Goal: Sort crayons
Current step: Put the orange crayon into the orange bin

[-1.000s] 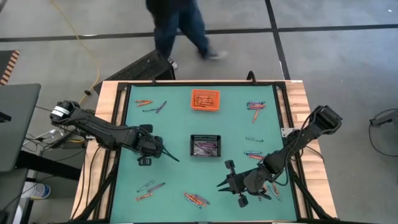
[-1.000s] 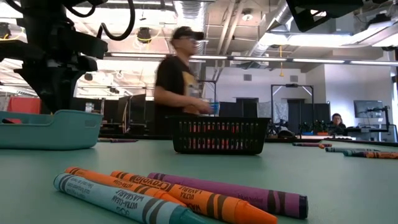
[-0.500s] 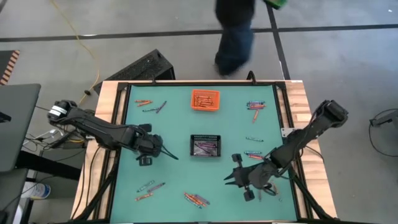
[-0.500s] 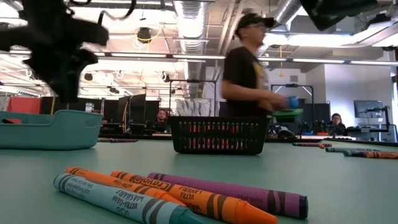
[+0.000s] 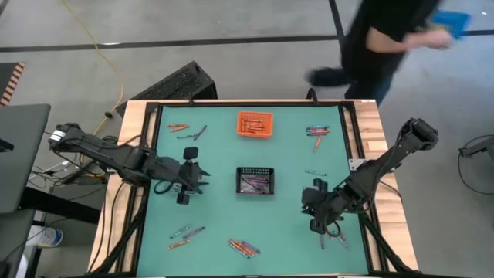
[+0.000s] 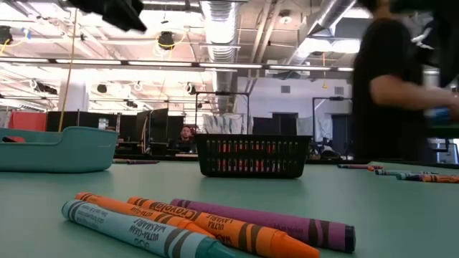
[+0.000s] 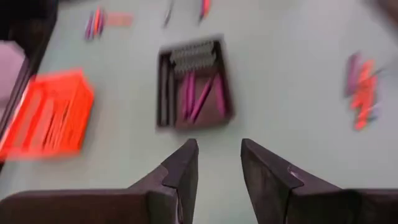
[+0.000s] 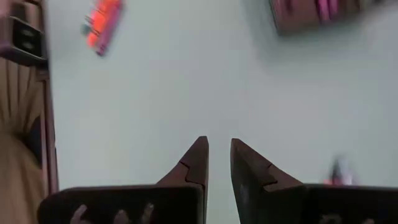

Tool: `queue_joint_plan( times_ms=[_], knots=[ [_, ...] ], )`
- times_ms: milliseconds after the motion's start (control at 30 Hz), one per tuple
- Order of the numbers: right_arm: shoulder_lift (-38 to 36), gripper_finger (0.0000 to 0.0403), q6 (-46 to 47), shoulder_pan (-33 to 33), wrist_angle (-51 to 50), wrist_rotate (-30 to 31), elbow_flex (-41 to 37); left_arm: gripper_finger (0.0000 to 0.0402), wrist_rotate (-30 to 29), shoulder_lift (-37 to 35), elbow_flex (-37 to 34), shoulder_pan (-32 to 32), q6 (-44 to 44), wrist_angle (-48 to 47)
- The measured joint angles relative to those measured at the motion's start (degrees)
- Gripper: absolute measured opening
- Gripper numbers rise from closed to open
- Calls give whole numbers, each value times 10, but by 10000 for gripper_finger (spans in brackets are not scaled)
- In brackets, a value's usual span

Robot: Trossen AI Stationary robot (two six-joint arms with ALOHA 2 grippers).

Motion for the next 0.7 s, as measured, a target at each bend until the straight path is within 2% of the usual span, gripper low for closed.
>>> queue_joint_plan(
  times_ms=[167, 400, 600, 700],
  knots=[
    [0, 63, 156, 7, -90, -70, -6, 111, 38, -39, -36, 0, 29, 88],
    [1, 89, 301, 40, -98, -143, -50, 111, 26, -84, -138, 0, 1, 174],
    [1, 141, 423, 75, -95, -147, -64, 111, 26, -132, -172, 0, -16, 185],
    [1, 161, 460, 83, -79, -122, -70, 111, 26, -147, -185, 0, -17, 193]
  ],
)
